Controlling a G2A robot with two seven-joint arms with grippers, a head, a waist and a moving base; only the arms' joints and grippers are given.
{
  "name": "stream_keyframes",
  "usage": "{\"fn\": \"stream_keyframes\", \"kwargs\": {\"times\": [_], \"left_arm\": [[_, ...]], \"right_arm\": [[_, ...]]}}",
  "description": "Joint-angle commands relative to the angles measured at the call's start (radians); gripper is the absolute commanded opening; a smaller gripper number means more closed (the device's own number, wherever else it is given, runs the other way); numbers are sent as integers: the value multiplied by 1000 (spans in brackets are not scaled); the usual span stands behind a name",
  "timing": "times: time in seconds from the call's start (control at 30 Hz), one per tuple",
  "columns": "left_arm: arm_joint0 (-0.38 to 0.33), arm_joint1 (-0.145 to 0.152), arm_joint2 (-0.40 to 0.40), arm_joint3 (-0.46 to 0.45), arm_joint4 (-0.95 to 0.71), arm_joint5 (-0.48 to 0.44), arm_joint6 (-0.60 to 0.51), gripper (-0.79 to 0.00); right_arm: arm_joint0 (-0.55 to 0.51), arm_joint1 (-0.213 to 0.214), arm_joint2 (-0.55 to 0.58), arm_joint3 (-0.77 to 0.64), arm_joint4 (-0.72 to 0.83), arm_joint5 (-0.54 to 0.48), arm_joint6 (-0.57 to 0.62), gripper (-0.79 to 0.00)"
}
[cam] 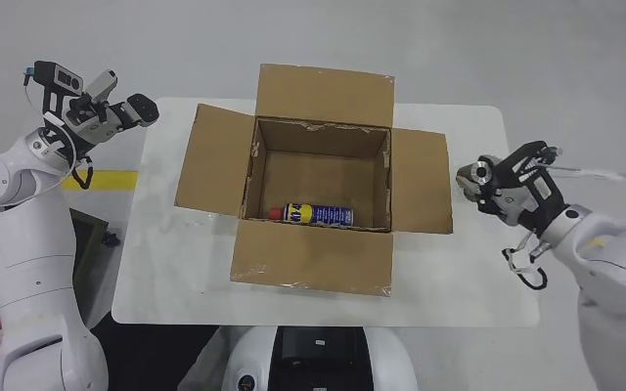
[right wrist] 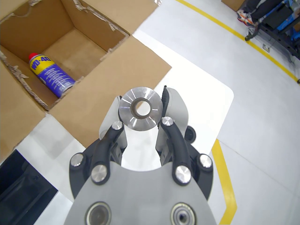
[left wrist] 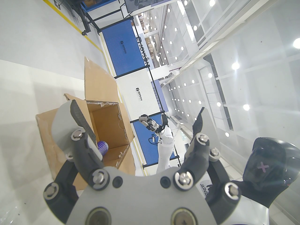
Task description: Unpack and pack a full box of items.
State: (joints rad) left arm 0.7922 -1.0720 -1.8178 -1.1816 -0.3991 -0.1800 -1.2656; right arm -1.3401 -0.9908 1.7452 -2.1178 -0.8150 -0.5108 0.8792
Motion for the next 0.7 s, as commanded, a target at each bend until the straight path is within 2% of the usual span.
{"fn": "stream_keyframes", "kwargs": {"times": [0.0,0.67], "left_arm": [[0,0,0,0,0,0,0,0],[0,0,0,0,0,0,0,0]], "right_arm": [[41,2,-54,7,-21,-32,12,-785],[375,-26,-518,118,-66,-34,-19,-785]]}}
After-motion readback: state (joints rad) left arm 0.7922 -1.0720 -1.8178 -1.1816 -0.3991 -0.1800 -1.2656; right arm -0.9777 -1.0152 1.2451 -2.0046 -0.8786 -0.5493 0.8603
